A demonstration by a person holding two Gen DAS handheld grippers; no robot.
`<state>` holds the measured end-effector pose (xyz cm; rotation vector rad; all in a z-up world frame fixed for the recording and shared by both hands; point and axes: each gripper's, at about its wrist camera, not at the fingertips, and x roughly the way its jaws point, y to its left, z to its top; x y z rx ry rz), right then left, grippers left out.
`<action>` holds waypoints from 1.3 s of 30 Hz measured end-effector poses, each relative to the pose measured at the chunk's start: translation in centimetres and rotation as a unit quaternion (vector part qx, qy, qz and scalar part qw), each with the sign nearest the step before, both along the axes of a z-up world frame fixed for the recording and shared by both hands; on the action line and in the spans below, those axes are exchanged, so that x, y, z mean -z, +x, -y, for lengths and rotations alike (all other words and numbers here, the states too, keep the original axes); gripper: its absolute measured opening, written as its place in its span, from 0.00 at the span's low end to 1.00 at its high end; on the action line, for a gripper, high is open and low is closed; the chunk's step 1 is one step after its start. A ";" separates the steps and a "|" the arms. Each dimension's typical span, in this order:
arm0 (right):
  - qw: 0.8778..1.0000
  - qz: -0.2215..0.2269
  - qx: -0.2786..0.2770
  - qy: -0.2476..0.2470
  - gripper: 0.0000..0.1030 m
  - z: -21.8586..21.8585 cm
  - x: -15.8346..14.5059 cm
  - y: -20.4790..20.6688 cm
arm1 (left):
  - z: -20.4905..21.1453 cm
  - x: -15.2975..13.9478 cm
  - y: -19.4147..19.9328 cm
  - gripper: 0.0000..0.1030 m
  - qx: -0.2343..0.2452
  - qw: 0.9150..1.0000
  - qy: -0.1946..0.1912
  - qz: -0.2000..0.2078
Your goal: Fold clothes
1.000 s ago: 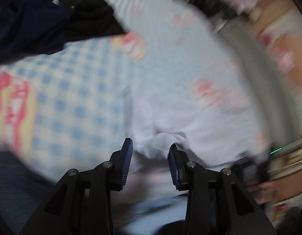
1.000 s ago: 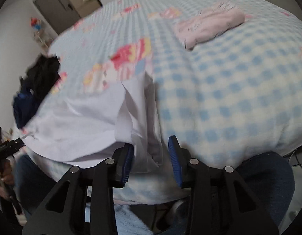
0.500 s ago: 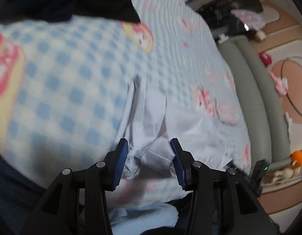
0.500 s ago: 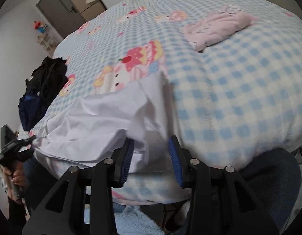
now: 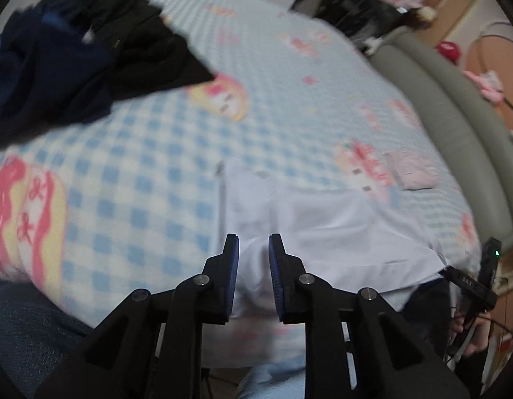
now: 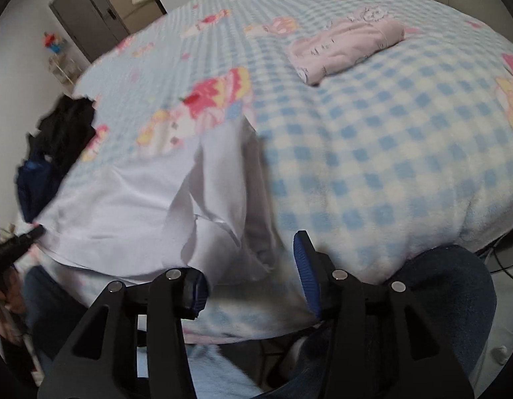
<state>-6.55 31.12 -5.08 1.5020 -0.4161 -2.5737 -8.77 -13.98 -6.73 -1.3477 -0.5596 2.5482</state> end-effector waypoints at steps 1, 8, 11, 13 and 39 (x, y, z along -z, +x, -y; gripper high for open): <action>1.000 -0.009 -0.011 -0.016 0.48 0.0 -0.8 0.1 | -0.2 -0.4 0.1 0.20 0.006 1.000 0.004 -0.013; 0.996 -0.057 -0.052 -0.039 0.53 3.0 -2.6 -1.5 | -1.2 2.3 -2.7 0.28 0.020 0.999 0.021 0.043; 0.998 -0.030 -0.058 -0.016 0.53 3.6 -0.9 -2.5 | -1.9 3.9 -2.9 0.33 0.026 0.996 -0.013 0.090; 0.999 0.004 -0.054 0.010 0.52 3.9 1.1 -3.1 | -2.1 4.5 -2.2 0.33 0.026 0.992 -0.049 0.113; 0.996 -0.057 -0.041 0.060 0.30 4.0 -1.8 -5.2 | -2.6 0.1 -5.1 0.40 0.022 1.000 -0.011 0.003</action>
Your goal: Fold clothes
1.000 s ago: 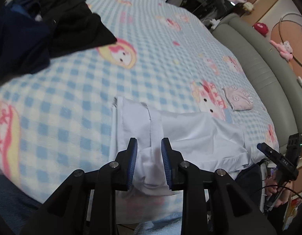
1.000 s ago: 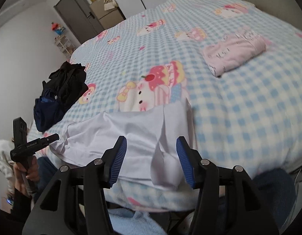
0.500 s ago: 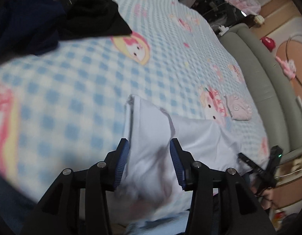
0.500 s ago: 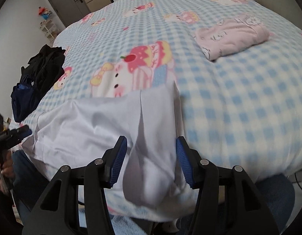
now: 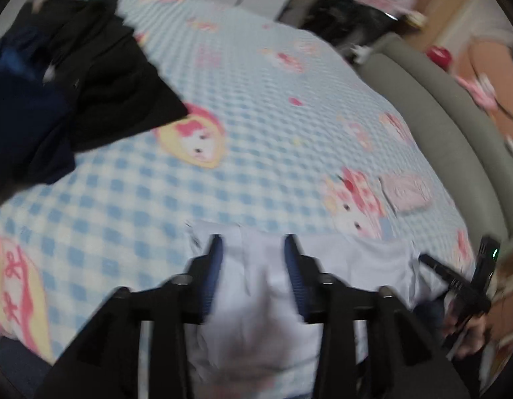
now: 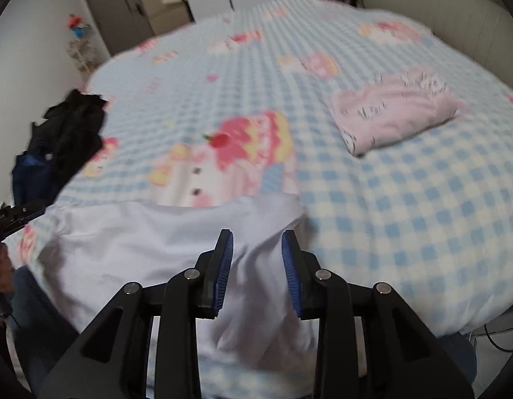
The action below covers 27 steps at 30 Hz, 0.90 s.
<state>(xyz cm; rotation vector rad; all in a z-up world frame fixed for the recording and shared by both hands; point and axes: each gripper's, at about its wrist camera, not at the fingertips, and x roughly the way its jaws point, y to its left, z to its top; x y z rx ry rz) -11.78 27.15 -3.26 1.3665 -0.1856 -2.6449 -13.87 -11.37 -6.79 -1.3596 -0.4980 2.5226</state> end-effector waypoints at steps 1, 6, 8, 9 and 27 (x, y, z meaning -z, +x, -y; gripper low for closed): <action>1.000 -0.002 -0.006 -0.005 0.30 0.5 -0.1 0.7 | -0.6 1.0 0.4 0.40 0.007 1.000 -0.004 0.019; 0.998 0.063 -0.005 -0.013 0.26 1.4 4.7 2.0 | -0.3 5.3 2.0 0.37 -0.037 0.992 -0.074 0.094; 0.998 0.055 0.013 -0.007 0.26 0.5 4.4 2.9 | 0.7 3.9 3.9 0.41 -0.072 0.993 -0.071 0.065; 0.998 0.051 0.026 -0.001 0.27 0.3 3.9 3.4 | 1.0 3.4 4.5 0.41 -0.077 0.994 -0.059 0.053; 0.998 0.027 0.036 0.041 0.38 -1.0 1.6 5.4 | -2.6 1.5 4.5 0.36 0.002 1.000 -0.019 -0.004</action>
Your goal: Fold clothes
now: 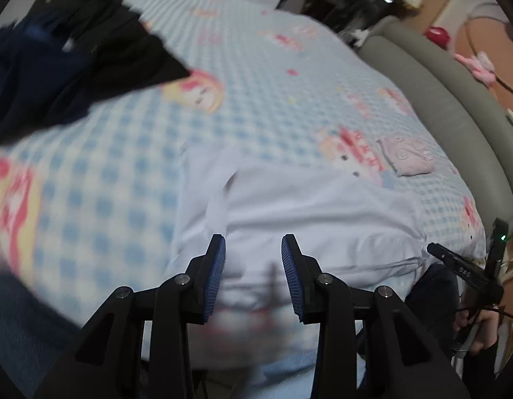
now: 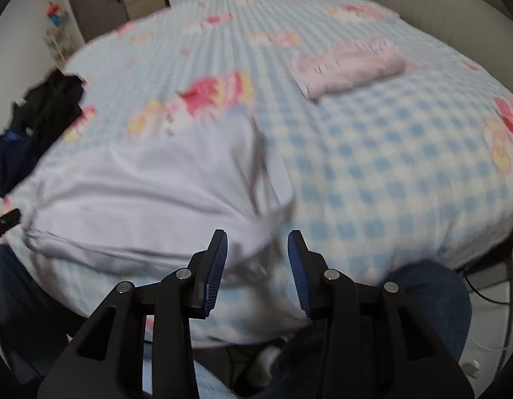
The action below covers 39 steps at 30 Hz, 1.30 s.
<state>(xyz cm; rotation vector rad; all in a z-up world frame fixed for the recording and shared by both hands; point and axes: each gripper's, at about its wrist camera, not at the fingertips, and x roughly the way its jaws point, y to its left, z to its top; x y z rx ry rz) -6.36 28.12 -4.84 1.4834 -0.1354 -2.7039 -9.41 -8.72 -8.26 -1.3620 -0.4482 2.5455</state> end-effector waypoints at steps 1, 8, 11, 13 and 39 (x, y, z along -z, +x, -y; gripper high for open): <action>1.000 -0.003 -0.013 -0.013 0.38 0.7 -0.3 -0.2 | -0.8 0.1 -0.5 0.36 0.013 1.000 0.000 0.001; 0.993 0.010 -0.097 -0.064 0.39 7.1 1.2 -1.3 | -5.0 2.7 -1.9 0.36 0.058 0.996 -0.034 0.053; 0.994 0.027 -0.104 -0.035 0.39 7.7 2.6 -1.0 | -4.9 3.0 -0.5 0.35 0.068 0.994 -0.021 0.077; 0.993 0.027 -0.116 -0.023 0.39 7.3 2.7 -0.1 | -4.3 2.9 0.7 0.35 0.077 0.993 0.002 0.086; 0.979 0.010 -0.184 -0.091 0.46 14.6 0.8 -3.1 | -1.9 1.2 -0.4 0.31 0.068 0.996 0.036 0.045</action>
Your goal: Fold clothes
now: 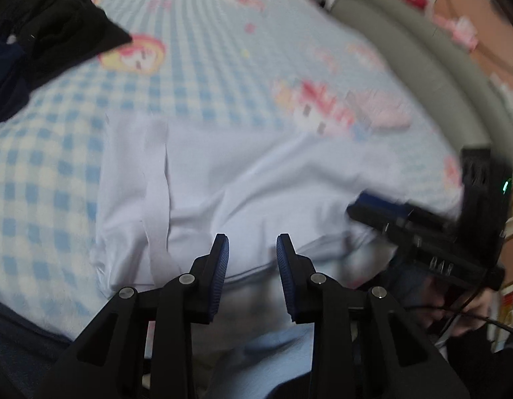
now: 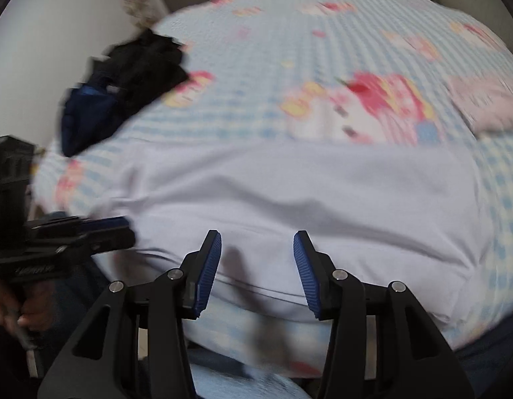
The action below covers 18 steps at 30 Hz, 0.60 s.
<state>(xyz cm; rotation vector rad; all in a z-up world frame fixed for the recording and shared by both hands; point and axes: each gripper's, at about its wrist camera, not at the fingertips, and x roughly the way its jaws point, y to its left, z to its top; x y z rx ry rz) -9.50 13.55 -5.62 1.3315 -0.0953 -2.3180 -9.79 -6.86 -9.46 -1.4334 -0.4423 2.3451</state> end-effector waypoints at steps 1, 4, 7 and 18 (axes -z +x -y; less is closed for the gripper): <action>1.000 -0.004 -0.011 -0.011 0.47 0.7 -0.4 -0.1 | 0.6 -0.3 -0.3 0.31 -0.010 1.000 0.006 -0.010; 1.000 0.010 -0.023 -0.004 0.51 2.9 0.6 -1.3 | 1.6 0.5 -1.9 0.31 -0.030 0.999 0.022 -0.004; 0.998 0.055 -0.015 0.011 0.47 3.4 3.2 -1.8 | 2.2 2.7 -2.9 0.29 -0.050 0.997 -0.034 0.046; 0.998 0.017 -0.051 0.015 0.49 1.4 0.5 0.9 | 1.9 0.1 -3.5 0.25 -0.025 0.998 -0.056 -0.024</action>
